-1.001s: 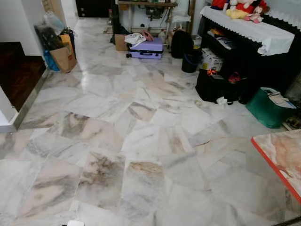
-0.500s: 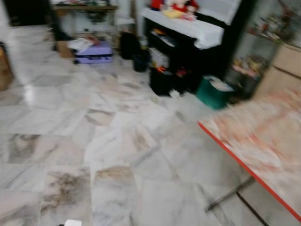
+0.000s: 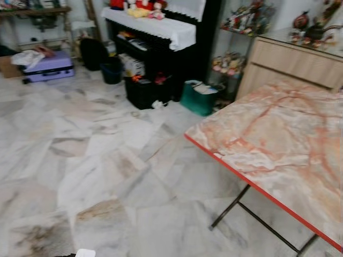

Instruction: Hang hanger

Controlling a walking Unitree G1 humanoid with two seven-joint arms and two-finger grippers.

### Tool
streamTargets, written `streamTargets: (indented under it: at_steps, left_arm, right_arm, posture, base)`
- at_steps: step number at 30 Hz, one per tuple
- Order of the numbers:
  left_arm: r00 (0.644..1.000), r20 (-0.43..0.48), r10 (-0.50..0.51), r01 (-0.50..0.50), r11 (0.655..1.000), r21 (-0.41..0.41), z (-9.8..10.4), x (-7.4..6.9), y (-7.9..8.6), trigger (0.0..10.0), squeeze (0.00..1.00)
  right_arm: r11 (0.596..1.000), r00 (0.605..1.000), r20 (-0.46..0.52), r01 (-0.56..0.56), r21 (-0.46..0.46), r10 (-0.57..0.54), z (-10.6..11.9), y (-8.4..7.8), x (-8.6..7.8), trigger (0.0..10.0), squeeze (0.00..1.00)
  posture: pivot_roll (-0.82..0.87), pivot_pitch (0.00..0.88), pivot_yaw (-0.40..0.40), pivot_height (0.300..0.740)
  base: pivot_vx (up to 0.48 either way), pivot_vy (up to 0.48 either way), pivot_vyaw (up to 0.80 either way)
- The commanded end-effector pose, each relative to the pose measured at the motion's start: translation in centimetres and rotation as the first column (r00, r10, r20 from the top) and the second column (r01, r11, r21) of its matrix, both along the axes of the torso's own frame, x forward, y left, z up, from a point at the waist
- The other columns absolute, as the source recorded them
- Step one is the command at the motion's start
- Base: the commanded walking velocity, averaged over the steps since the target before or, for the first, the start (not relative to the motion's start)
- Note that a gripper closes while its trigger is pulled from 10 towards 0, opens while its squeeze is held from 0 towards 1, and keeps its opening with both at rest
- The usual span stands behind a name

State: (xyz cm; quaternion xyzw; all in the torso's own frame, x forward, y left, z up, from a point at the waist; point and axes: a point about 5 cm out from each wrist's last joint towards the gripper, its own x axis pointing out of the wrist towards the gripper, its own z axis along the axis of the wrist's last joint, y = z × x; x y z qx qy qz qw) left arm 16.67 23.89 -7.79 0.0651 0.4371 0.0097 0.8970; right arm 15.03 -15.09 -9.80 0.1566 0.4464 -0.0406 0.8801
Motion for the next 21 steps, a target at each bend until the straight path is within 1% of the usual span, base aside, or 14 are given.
streamTargets:
  at_steps: [1, 21]
  left_arm:
    - [1.0, 0.008, -0.008, 0.008, 1.0, -0.01, 0.11, 0.48, -0.35, 10.0, 0.0]
    - [1.0, 0.017, 0.001, -0.001, 1.0, -0.008, 0.36, 0.75, 0.1, 10.0, 0.0]
  right_arm:
    - [1.0, 1.0, -0.002, 0.02, -0.02, -0.02, 0.03, -0.82, 0.01, 10.0, 0.0]
    - [0.999, 0.999, 0.002, 0.035, -0.007, -0.035, 0.1, -0.4, 0.27, 10.0, 0.0]
  posture:
    - [0.22, 0.0, 0.009, 0.74]
    - [0.22, 0.0, 0.023, 0.74]
  base:
    - [0.0, 0.0, -0.76]
    - [0.0, 0.0, -0.76]
